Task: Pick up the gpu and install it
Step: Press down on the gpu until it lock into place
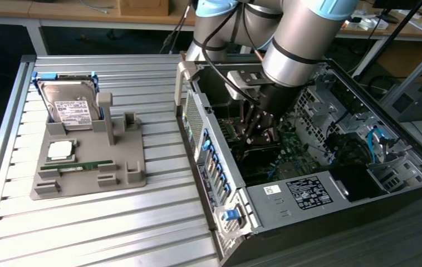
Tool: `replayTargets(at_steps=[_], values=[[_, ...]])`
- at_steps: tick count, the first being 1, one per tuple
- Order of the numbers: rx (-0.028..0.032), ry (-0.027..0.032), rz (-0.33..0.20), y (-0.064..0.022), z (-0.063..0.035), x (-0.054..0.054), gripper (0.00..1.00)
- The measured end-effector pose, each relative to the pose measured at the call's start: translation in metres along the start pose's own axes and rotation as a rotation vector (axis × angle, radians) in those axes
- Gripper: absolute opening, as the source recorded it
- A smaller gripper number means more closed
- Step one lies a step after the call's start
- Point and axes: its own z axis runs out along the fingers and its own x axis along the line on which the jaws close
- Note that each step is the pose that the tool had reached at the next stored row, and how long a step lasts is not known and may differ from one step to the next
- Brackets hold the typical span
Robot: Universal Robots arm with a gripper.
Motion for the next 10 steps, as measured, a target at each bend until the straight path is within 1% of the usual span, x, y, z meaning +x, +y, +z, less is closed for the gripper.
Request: replayTargets(at_steps=[2, 3, 4, 7, 10], values=[[-0.0001, -0.0007, 0.000, -0.0029, -0.0003, 0.000, 0.11], [-0.0014, -0.0010, 0.000, -0.0088, -0.0008, 0.000, 0.11], [-0.0026, -0.0013, 0.000, -0.0125, -0.0010, 0.000, 0.11], [-0.0083, -0.0024, 0.000, -0.0258, -0.0018, 0.001, 0.11], [-0.0159, -0.0041, 0.000, -0.0405, -0.0026, 0.001, 0.11]])
